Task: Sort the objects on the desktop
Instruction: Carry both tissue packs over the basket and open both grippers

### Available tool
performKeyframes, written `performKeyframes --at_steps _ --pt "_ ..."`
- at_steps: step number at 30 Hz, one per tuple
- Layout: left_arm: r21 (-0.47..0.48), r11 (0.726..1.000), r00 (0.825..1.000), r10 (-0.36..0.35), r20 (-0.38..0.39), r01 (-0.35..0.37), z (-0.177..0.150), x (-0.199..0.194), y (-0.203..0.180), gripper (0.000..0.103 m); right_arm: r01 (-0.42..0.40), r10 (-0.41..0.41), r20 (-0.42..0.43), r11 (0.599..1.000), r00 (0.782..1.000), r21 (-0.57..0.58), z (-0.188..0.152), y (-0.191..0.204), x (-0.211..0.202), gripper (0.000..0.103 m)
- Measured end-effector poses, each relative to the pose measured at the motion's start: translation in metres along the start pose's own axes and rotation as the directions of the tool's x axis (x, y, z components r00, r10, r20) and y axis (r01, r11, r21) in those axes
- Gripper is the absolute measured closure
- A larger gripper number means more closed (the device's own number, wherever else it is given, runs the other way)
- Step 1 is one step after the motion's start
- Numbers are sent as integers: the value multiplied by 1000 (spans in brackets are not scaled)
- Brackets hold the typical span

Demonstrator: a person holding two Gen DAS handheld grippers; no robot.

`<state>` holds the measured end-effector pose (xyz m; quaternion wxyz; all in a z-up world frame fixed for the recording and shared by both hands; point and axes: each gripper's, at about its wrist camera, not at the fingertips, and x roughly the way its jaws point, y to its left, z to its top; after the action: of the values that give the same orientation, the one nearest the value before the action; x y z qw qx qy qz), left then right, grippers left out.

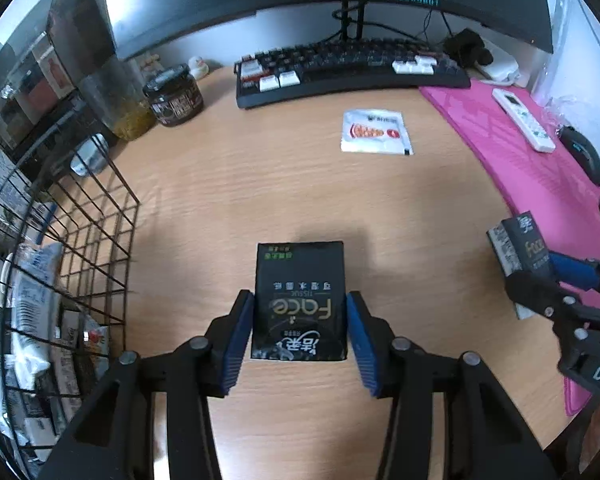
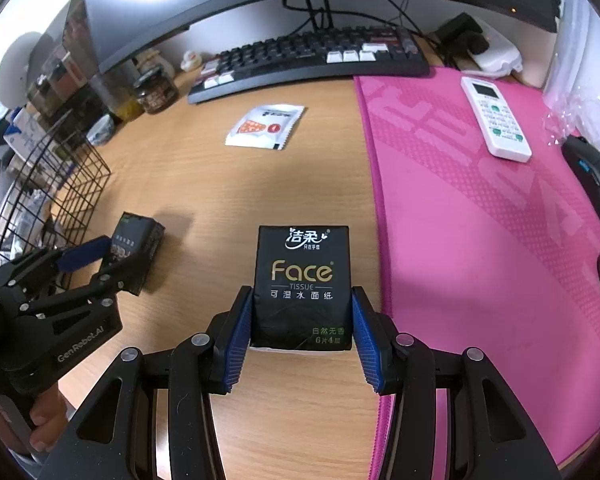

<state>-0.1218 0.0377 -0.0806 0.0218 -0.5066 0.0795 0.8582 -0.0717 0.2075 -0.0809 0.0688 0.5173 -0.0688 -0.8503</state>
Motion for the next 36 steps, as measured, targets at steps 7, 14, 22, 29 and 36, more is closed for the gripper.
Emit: performKeyframes --at_steps 7,14,22,29,36 --pt "-21 999 991 31 128 -28 -4 -56 12 51 -33 34 41 999 999 -43 2 25 -21 55" --pt "-131 987 966 123 228 -95 -21 -111 57 51 -100 113 72 981 991 -164 6 90 -40 56" --pt "-314 933 943 251 220 -175 -50 -140 140 51 -195 232 72 919 970 -342 11 193 -50 55" --pt "-430 878 940 302 160 -209 -75 -139 200 51 -249 294 27 851 955 -463 3 272 -41 55" --pt "-472 855 948 299 114 -213 -91 -129 224 51 -219 285 54 833 957 -508 -2 301 -35 55"
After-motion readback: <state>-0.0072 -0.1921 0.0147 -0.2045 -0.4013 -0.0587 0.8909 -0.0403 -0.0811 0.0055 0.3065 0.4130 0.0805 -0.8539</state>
